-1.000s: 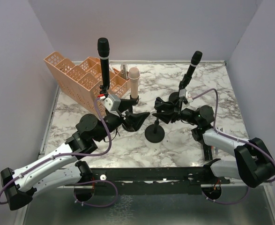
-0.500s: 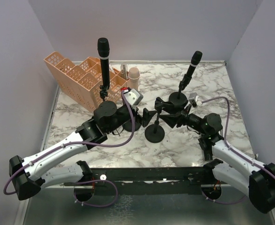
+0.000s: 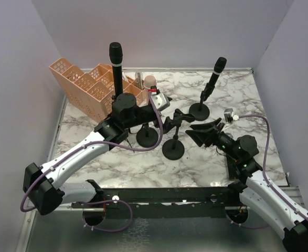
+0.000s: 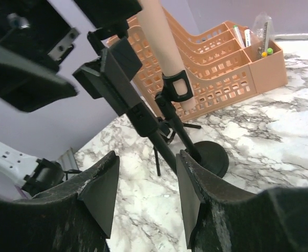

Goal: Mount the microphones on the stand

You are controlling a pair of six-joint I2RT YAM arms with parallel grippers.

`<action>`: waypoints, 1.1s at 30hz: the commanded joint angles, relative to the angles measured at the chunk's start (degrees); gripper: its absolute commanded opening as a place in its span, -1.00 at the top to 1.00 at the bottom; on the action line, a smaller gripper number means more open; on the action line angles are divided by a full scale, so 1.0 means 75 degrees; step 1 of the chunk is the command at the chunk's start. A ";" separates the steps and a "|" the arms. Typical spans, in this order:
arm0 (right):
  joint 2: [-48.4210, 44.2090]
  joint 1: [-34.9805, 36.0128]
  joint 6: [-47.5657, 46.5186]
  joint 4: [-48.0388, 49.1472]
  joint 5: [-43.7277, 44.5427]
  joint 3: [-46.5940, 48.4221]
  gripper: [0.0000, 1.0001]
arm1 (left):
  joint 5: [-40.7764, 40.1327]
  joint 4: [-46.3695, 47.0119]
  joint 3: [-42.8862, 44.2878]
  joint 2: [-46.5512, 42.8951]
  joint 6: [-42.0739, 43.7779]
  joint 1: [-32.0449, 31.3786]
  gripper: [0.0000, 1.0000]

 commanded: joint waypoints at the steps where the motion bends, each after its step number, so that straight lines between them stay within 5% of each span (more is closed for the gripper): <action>1: -0.0313 0.0037 0.0562 -0.0448 -0.0051 0.0025 -0.01 | 0.2436 0.0526 0.0545 0.0589 -0.0013 0.0703 -0.98; 13: -0.0108 0.0037 0.1220 -0.1431 -0.0187 0.1001 0.02 | 0.4240 0.0496 0.0899 0.1377 0.0130 0.0903 -0.92; 22: -0.0066 0.0032 0.1727 -0.2605 0.1205 0.1511 0.07 | 0.3834 0.0216 0.0693 0.1257 0.0144 0.0949 -0.16; 33: 0.0194 0.0031 0.1960 -0.3615 0.2263 0.2253 0.08 | 0.2668 0.0137 0.0395 0.0817 -0.0071 0.0955 0.15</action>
